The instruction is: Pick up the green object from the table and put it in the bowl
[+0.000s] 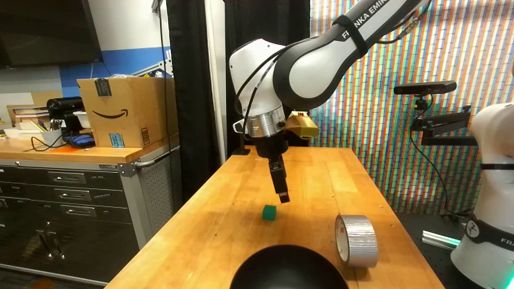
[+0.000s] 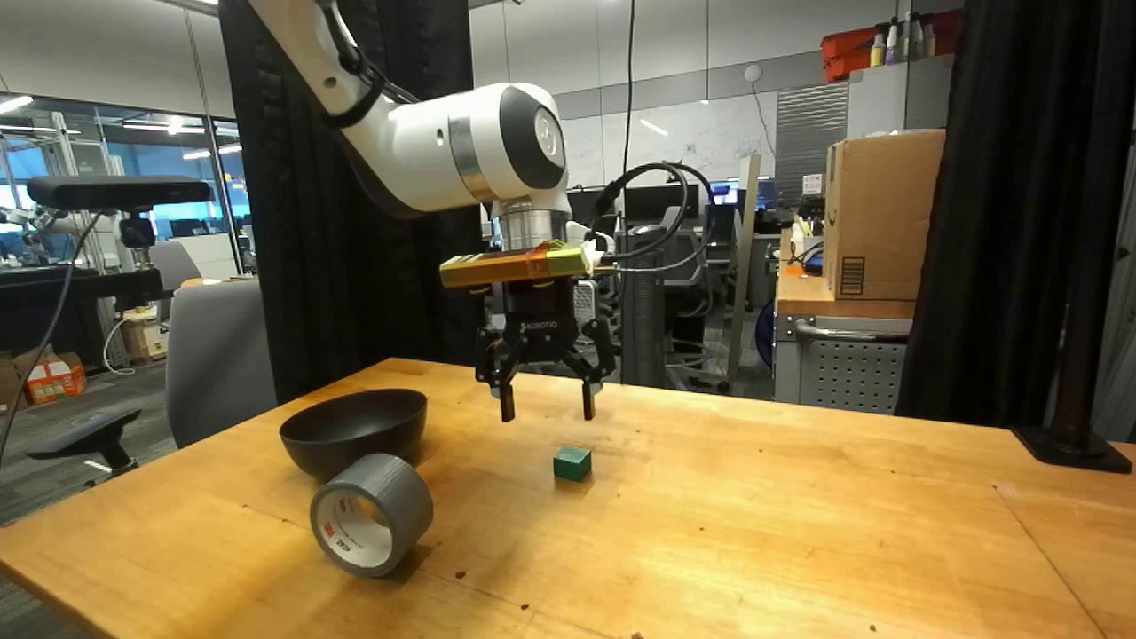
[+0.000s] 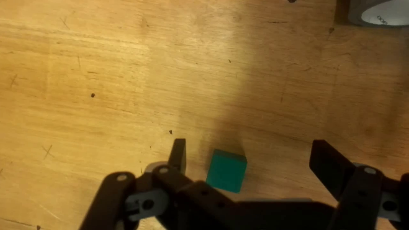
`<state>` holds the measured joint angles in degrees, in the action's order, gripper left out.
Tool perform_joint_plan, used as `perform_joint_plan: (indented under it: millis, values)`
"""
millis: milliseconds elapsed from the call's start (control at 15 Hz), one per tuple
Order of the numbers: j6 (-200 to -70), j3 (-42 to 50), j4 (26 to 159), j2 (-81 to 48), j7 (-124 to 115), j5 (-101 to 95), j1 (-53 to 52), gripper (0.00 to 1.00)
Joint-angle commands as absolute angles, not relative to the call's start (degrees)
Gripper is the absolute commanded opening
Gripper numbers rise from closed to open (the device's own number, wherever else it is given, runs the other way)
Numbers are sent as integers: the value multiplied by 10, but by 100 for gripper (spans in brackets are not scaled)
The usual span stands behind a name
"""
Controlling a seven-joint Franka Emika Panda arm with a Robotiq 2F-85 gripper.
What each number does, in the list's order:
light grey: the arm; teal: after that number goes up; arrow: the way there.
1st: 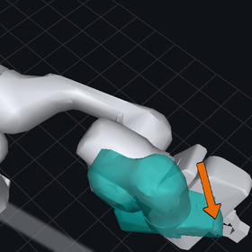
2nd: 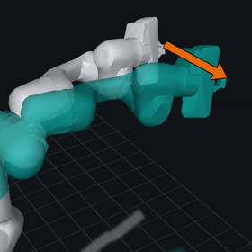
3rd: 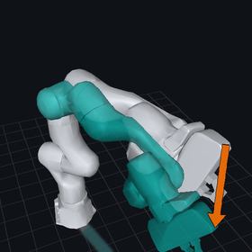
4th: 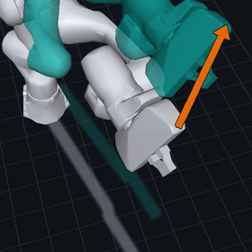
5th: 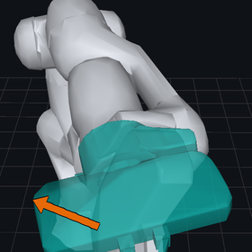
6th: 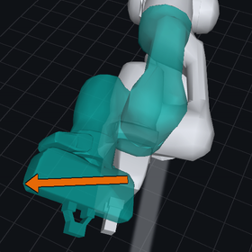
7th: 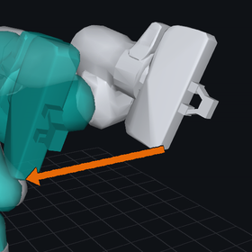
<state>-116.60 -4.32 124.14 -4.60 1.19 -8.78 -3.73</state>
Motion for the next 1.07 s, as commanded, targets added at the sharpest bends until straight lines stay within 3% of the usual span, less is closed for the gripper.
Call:
perform_joint_plan:
  millis: [0,1000]
  values:
    - [-1174,-45,1219,-70,-4,-103,-46,100]
    - [-1207,-22,1188,-123,23,-103,-32,100]
